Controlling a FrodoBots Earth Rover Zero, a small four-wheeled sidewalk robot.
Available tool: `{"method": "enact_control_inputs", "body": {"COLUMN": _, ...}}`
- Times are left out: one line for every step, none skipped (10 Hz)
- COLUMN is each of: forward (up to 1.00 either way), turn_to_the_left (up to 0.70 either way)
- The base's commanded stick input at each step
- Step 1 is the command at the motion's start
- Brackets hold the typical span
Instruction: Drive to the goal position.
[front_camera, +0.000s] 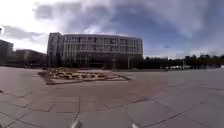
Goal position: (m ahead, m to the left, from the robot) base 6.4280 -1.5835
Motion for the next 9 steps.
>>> {"method": "enact_control_inputs", "body": {"forward": 1.00, "turn_to_the_left": -0.22}}
{"method": "enact_control_inputs", "body": {"forward": 1.00, "turn_to_the_left": -0.26}}
{"method": "enact_control_inputs", "body": {"forward": 1.00, "turn_to_the_left": 0.00}}
{"method": "enact_control_inputs", "body": {"forward": 1.00, "turn_to_the_left": 0.00}}
{"method": "enact_control_inputs", "body": {"forward": 1.00, "turn_to_the_left": -0.19}}
{"method": "enact_control_inputs", "body": {"forward": 1.00, "turn_to_the_left": -0.27}}
{"method": "enact_control_inputs", "body": {"forward": 1.00, "turn_to_the_left": -0.27}}
{"method": "enact_control_inputs", "body": {"forward": 1.00, "turn_to_the_left": -0.27}}
{"method": "enact_control_inputs", "body": {"forward": 1.00, "turn_to_the_left": -0.27}}
